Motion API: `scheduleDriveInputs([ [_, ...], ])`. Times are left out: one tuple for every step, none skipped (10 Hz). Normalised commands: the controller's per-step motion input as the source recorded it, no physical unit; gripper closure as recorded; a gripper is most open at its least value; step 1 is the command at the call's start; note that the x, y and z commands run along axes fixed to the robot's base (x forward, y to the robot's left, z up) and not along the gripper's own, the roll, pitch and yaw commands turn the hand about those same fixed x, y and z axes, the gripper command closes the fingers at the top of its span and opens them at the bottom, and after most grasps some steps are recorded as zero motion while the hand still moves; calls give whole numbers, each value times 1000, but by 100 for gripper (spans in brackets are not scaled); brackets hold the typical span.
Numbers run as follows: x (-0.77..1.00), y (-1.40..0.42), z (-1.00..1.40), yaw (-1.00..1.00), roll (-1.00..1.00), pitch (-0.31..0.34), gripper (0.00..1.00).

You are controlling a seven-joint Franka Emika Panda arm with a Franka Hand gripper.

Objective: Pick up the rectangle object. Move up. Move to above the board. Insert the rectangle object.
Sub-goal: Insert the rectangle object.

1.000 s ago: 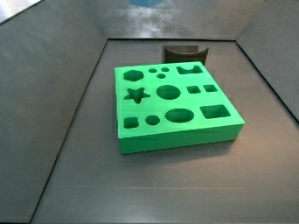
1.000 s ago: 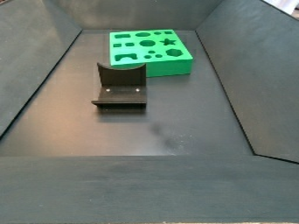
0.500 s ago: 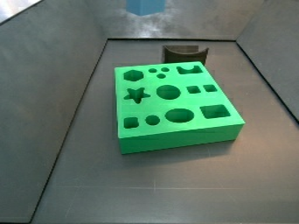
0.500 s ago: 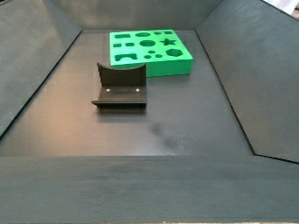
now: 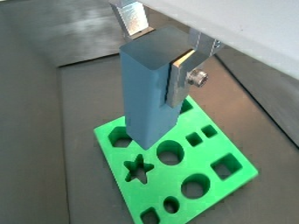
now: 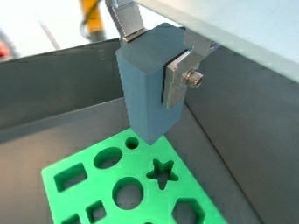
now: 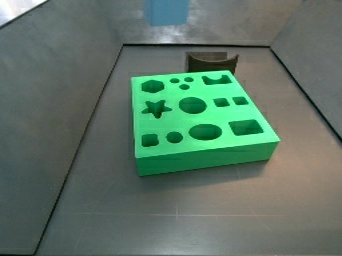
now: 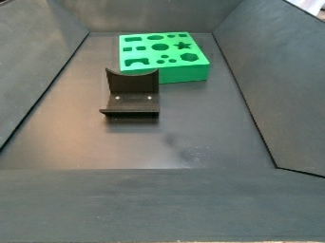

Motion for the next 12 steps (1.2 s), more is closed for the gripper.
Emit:
scheduleDriveInputs([
  [229,3,0,-177,0,60,100],
  [100,0,-134,-503,-93,-3,100],
  [446,-86,-286,-386,-110,-29,100],
  [566,-123,-391,-406,-73,-41,100],
  [551,-106,-303,-351,-4,-26,100],
  [569,-154,-314,-314,0,-4,100],
  [591,-197,-334,-309,44,0,100],
  [597,-243,-343,-294,73,0,100],
  [597,-271,-360,-260,101,0,100],
  [591,-271,-403,-243,97,0,100],
  [606,-249,-420,-206,93,0,100],
  [654,-217,-446,-100,50,0,100],
])
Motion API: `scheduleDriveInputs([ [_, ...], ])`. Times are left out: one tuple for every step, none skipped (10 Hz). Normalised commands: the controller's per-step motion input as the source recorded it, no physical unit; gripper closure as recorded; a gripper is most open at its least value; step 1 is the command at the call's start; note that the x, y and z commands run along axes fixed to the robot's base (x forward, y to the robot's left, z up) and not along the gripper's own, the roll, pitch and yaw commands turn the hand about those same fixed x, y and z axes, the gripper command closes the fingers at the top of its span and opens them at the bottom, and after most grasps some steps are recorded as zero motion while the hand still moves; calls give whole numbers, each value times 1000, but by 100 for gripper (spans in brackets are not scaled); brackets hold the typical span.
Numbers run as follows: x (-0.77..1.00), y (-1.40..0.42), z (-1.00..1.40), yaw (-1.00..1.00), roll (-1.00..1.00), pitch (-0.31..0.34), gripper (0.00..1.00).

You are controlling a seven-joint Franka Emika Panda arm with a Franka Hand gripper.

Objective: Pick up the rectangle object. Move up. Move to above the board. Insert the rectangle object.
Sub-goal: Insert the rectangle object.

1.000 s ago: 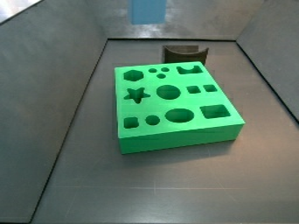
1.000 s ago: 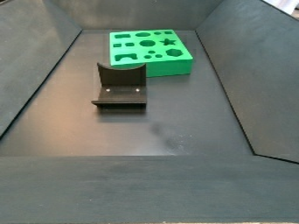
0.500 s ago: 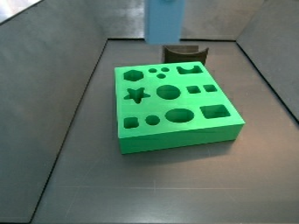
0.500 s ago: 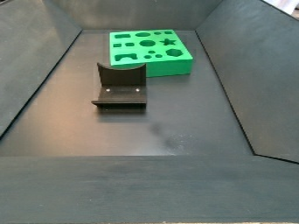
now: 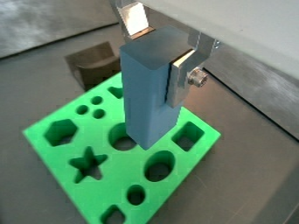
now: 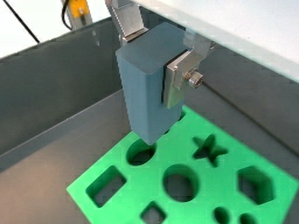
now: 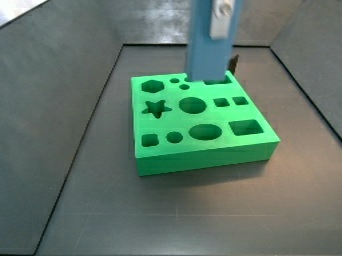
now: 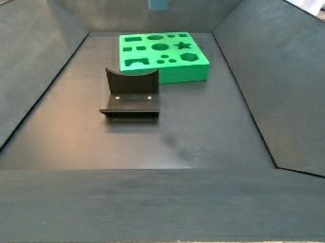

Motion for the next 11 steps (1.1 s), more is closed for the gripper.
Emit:
scheduleDriveInputs([
  [686,-197,-491,-3,33,-6,100],
  [689,-171,-463,0,0,-10,100],
  [634,-143,-480,-6,13,-20,100],
  [483,-57,-577,-54,117,-41,100],
  [489,0,-571,-51,134,-33,100],
  [489,0,-551,-17,121,-10,100],
  [477,0,-414,0,59,-6,100],
  [489,0,-369,0,23,-4,100],
  [503,0,-311,0,0,0,100],
  [551,0,-189,6,0,0,100],
  [466,31,-89,14,24,3,100],
])
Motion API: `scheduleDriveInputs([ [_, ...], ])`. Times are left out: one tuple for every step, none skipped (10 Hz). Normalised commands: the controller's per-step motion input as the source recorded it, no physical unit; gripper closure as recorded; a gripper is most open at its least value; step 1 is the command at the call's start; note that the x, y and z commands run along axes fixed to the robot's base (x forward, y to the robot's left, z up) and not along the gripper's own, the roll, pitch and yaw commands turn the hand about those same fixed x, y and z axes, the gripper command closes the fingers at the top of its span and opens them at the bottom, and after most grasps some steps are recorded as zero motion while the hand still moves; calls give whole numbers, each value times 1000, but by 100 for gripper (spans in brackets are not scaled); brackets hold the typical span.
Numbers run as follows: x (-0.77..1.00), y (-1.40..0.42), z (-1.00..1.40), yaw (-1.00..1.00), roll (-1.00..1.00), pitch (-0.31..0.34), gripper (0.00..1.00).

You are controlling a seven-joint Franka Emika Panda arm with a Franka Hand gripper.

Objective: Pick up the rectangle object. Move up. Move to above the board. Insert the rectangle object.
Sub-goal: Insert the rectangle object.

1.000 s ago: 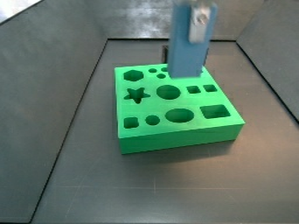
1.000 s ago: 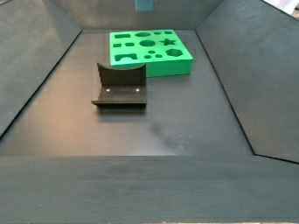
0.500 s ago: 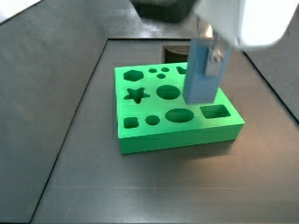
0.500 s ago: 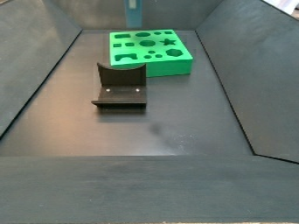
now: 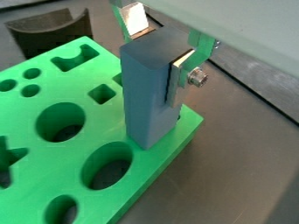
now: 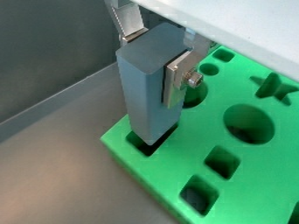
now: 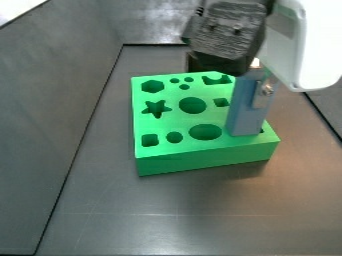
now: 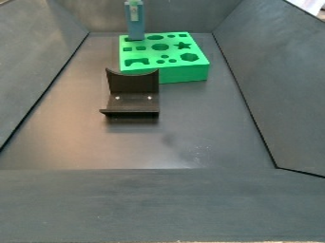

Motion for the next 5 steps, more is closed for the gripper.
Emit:
scheduleDriveInputs([
  [429,86,-71,0,47,13,100],
  [346,149,-66,0,66,14,100],
  [189,166,-37,0,76,3,100],
  [94,86,-31,0,97,0,100],
  [20,86,-46,0,130,0,100],
])
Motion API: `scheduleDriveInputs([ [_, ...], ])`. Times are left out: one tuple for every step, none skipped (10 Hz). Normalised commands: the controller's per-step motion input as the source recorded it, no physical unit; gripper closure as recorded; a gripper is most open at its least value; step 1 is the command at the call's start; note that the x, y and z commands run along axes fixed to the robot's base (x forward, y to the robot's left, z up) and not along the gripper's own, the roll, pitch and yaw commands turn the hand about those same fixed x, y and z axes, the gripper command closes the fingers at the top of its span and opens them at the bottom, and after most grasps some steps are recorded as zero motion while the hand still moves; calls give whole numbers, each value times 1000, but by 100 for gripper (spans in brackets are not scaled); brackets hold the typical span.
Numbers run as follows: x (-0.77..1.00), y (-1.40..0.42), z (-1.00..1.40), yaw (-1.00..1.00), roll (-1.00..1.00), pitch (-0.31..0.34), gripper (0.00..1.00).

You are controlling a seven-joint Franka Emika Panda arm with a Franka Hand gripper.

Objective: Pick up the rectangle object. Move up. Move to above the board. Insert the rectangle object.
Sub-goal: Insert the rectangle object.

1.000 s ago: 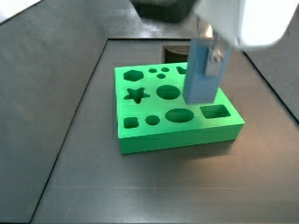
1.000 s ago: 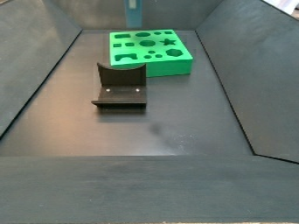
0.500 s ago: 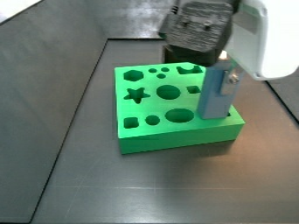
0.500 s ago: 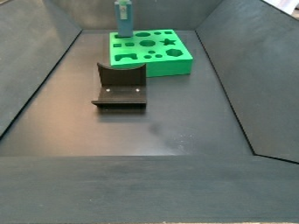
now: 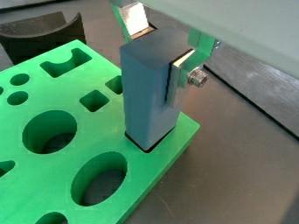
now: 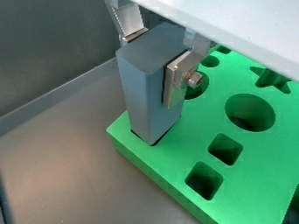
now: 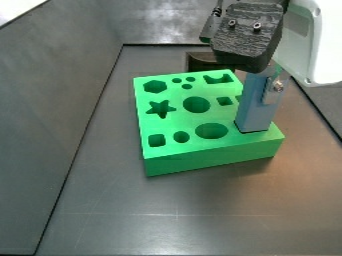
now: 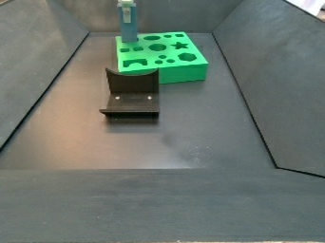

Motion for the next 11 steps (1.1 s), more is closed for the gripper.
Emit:
scheduleDriveInputs([
  [0,0,-94,17,107,0,100],
  [34,0,-234,246,119,-7,100],
  [154,-11,-200,389,36,0,100],
  [134,0,-277,534,53,-29,100],
  [97,-74,-566,594,144,-104,100],
  [131,-380,-820,526,147,-99,100],
  [160,-446,-929,466,177,-61,100],
  [163,-429,-949,446,199,-51,100],
  [143,-454,-989,457,180,-44,100],
  [0,-71,-686,6,177,-73,100],
  [0,0,0,0,0,-3,100],
])
